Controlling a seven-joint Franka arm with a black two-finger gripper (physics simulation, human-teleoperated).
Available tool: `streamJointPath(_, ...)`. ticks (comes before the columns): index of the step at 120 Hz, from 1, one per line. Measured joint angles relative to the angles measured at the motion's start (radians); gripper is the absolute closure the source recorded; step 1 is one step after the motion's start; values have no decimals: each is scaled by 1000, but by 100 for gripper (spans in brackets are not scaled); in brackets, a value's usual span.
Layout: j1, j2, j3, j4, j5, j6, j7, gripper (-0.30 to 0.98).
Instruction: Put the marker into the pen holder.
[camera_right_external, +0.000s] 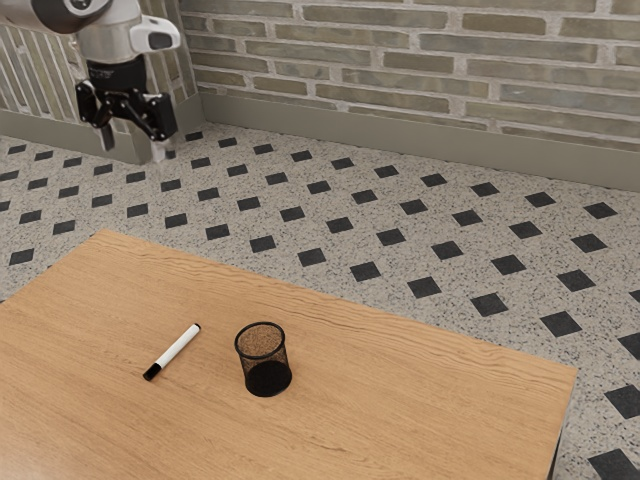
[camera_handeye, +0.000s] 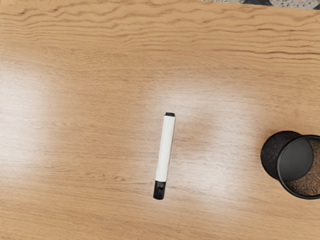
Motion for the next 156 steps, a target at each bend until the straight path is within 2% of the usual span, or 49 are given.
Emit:
streamJointPath(48, 69, -2, -11, -17, 5, 51, -9, 0)
streamJointPath(64, 70, 10, -1, -250, 15, 194, -13, 0)
streamJointPath(81, 47, 136, 9, -453, -13, 427, -17, 0)
streamJointPath(101, 40, 230, 9, -511, -55, 624, -20, 0)
streamJointPath(120, 52, 217, 10, -638, -72, 757, -21, 0)
streamJointPath(156, 69, 271, 9, -705, -76, 923, -3, 0)
